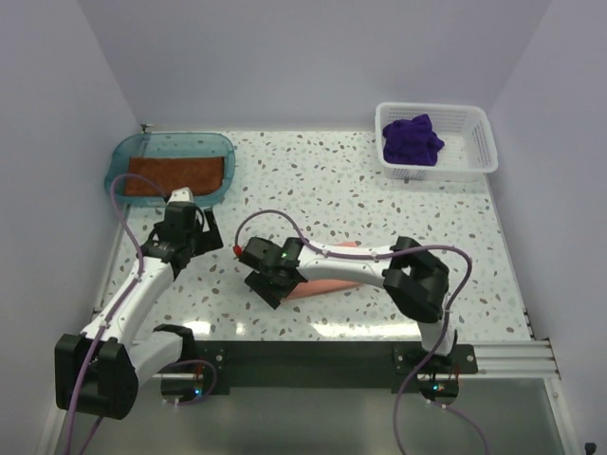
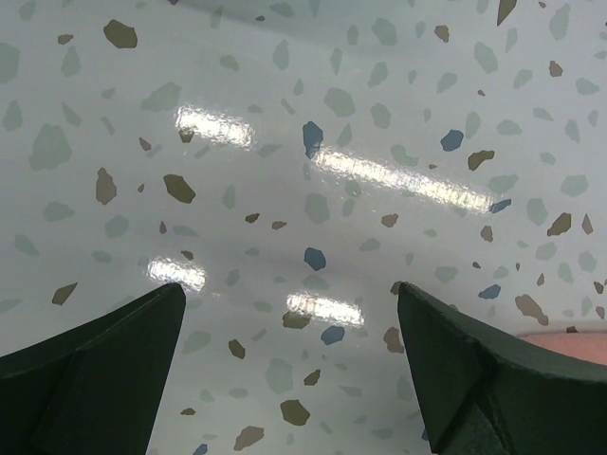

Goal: Fold and stack the towels
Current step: Neatly place the folded towel into the bin

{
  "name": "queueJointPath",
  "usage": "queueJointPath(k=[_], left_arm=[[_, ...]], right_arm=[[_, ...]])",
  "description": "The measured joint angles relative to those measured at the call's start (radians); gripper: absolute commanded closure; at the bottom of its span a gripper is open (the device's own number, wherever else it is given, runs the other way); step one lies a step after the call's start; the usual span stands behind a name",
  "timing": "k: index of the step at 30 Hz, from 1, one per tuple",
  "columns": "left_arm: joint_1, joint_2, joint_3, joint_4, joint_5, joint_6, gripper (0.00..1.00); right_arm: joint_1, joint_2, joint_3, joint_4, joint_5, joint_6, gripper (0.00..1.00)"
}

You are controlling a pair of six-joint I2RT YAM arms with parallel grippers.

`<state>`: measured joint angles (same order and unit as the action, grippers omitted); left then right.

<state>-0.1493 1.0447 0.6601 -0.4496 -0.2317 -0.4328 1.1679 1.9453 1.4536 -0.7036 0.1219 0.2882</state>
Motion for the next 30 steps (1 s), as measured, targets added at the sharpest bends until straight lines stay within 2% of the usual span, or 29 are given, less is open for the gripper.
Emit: queueJointPath(k=[1, 3, 18, 20, 23, 24, 27, 30], left_arm=[[0.002, 0.0, 0.0, 0.0, -0.003, 0.0, 0.0], [0.009, 0.0, -0.001, 0.0, -0.008, 0.0, 0.0], [0.025, 0.006, 0.0, 0.0, -0.008, 0.003, 0.0], [0.025, 0.009, -0.001, 0.0, -0.008, 0.003, 0.0], [0.026, 0.016, -0.001, 0.0, -0.004, 0.004, 0.0], [0.026, 0.019, -0.001, 0.0, 0.001, 0.005, 0.0], [0.027, 0.023, -0.003, 0.002, 0.031, 0.006, 0.0], [0.029, 0.023, -0.01, 0.014, 0.078, 0.004, 0.0]], right_arm=[[0.006, 0.014, 0.011, -0.01, 0.0, 0.0, 0.39], [0.01, 0.04, 0.037, -0.026, 0.002, -0.002, 0.41], [0.024, 0.15, 0.104, -0.042, 0.026, -0.019, 0.43], [0.025, 0.154, 0.106, -0.045, 0.037, -0.02, 0.49], [0.028, 0.159, 0.11, -0.051, 0.064, -0.021, 0.66], [0.029, 0.159, 0.11, -0.051, 0.077, -0.022, 0.81], [0.032, 0.158, 0.103, -0.047, 0.105, -0.031, 1.0], [0.031, 0.132, 0.063, -0.003, 0.102, -0.037, 1.0]])
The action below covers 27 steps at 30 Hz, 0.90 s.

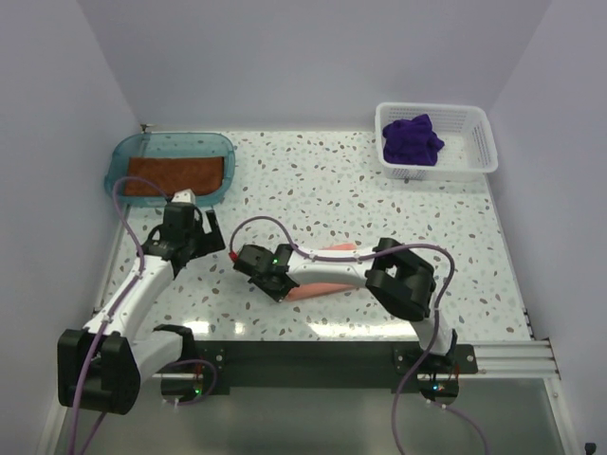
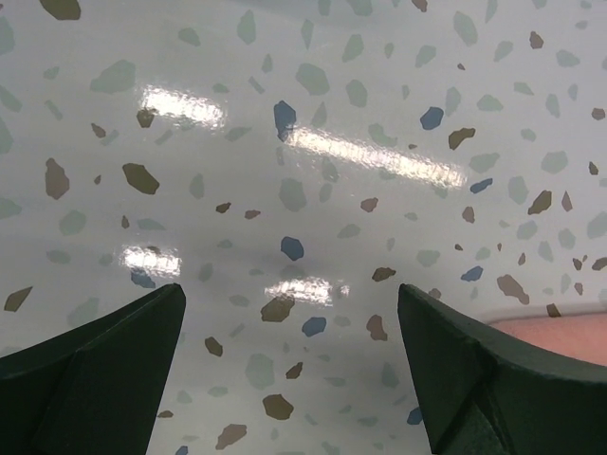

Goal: Fold and stack the towels
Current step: Neatly place the folded towel into the bin

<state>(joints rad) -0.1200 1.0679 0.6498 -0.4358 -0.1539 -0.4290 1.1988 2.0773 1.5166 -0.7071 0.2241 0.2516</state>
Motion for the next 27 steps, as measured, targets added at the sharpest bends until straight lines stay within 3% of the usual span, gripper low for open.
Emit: queueJointPath(k=[6, 15, 27], left_arm=[[0.001, 0.02, -0.033, 0.031, 0.145, -0.054, 0.0], [-0.014, 0.089, -0.196, 0.251, 0.468, -0.249, 0.0], [-0.185, 0.165, -0.245, 0.482, 0.547, -0.446, 0.0]], right_arm=[[-0.031, -0.095, -0.143, 0.15, -0.07, 0.006, 1.0], [-0.093, -0.203, -0.318, 0.348, -0.188, 0.053, 1.0], [-0.113, -0.309, -0.461, 0.528, -0.22, 0.126, 1.0]])
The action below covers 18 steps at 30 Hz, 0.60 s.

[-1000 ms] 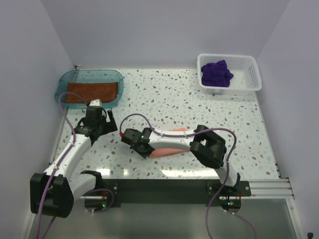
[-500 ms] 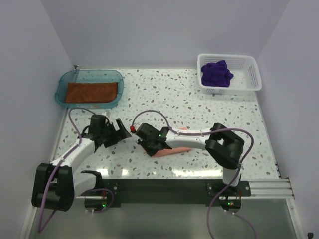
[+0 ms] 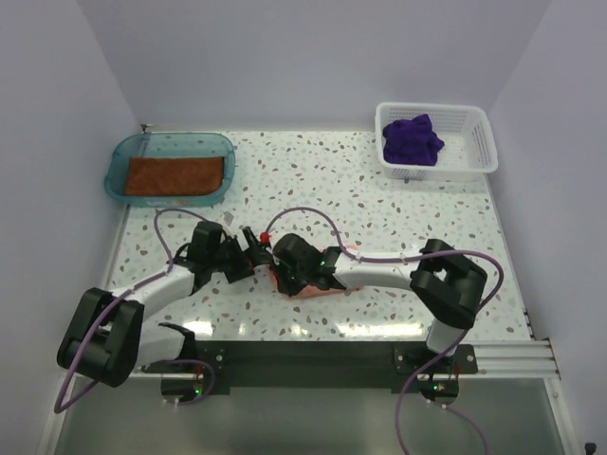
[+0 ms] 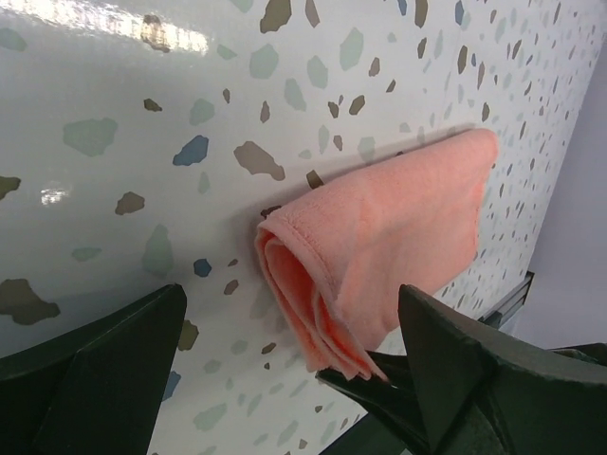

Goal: Fold and stack the towels
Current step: Neatly place the folded towel into the bin

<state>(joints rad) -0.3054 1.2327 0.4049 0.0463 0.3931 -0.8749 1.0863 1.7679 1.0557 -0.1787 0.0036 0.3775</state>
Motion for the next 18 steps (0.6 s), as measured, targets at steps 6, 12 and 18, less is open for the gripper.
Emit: queueJointPath(k=[6, 12, 18], left_arm=[[-0.035, 0.005, -0.011, 0.035, -0.012, -0.051, 0.0], [-0.071, 0.03, -0.016, 0.085, -0.019, -0.098, 0.02], [-0.132, 0.06, -0.016, 0.135, -0.048, -0.15, 0.08]], right_arm=[[-0.009, -0.037, -0.037, 0.054, 0.0, 0.025, 1.0], [-0.015, -0.042, -0.046, 0.084, 0.0, 0.035, 1.0], [-0.016, -0.043, -0.051, 0.091, 0.0, 0.05, 1.0]])
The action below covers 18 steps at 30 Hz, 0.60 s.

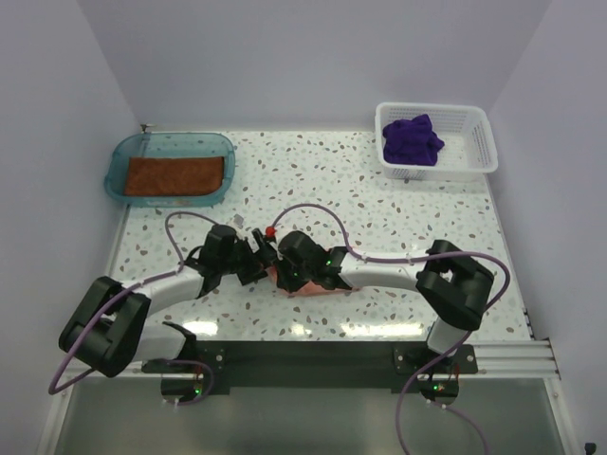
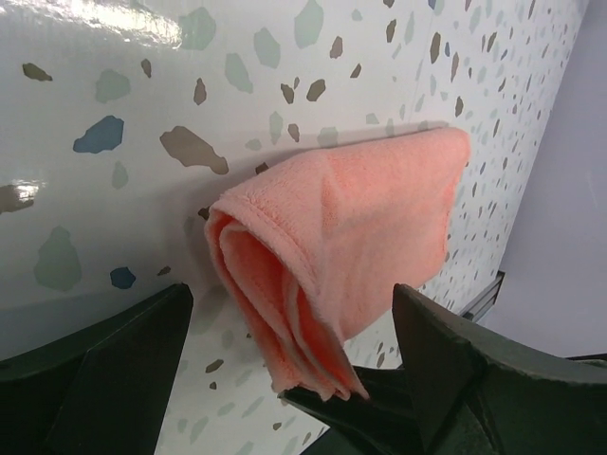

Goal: Fold and stack the towels
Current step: Neatly place the folded towel into the bin

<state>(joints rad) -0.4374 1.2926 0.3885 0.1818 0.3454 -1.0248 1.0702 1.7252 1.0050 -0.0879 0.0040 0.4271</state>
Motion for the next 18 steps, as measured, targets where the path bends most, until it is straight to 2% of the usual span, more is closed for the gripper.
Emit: queueJointPath(k=[3, 6, 7, 9, 10, 12, 13, 14, 16, 17, 18], left_arm=[[-0.024, 0.008, 0.0, 0.014, -0.037, -0.025, 0.16], [-0.043, 0.024, 0.0, 0.029, -0.055, -0.042, 0.31], [-0.05, 0.031, 0.0, 0.032, -0.058, -0.043, 0.4], [-0.064, 0.042, -0.003, 0.032, -0.062, -0.045, 0.51], [-0.07, 0.046, -0.006, 0.03, -0.064, -0.049, 0.63], [-0.077, 0.049, -0.011, 0.025, -0.063, -0.061, 0.76], [-0.08, 0.048, -0.011, 0.027, -0.063, -0.062, 0.85], [-0.082, 0.047, -0.011, 0.029, -0.063, -0.064, 0.9], [-0.083, 0.039, -0.011, 0.021, -0.069, -0.057, 0.99], [-0.083, 0.035, -0.011, 0.015, -0.075, -0.056, 1.0], [-0.083, 0.032, -0.01, 0.006, -0.083, -0.049, 1.0]], right_arm=[[-0.002, 0.0, -0.001, 0.0, 0.0, 0.002, 1.0], [-0.002, 0.0, -0.002, 0.006, -0.003, 0.004, 1.0], [-0.002, 0.0, -0.004, 0.011, -0.004, 0.006, 1.0], [-0.002, 0.0, -0.01, 0.024, -0.006, 0.011, 1.0], [-0.002, 0.0, -0.013, 0.028, -0.006, 0.012, 1.0], [-0.002, 0.0, -0.018, 0.029, -0.01, 0.016, 0.98], [-0.001, 0.0, -0.021, 0.03, -0.014, 0.018, 0.91], [0.0, 0.0, -0.024, 0.031, -0.015, 0.02, 0.75], [0.0, 0.0, -0.026, 0.035, -0.017, 0.027, 0.6], [0.0, -0.001, -0.027, 0.038, -0.018, 0.028, 0.47], [0.0, -0.003, -0.029, 0.041, -0.016, 0.031, 0.4]])
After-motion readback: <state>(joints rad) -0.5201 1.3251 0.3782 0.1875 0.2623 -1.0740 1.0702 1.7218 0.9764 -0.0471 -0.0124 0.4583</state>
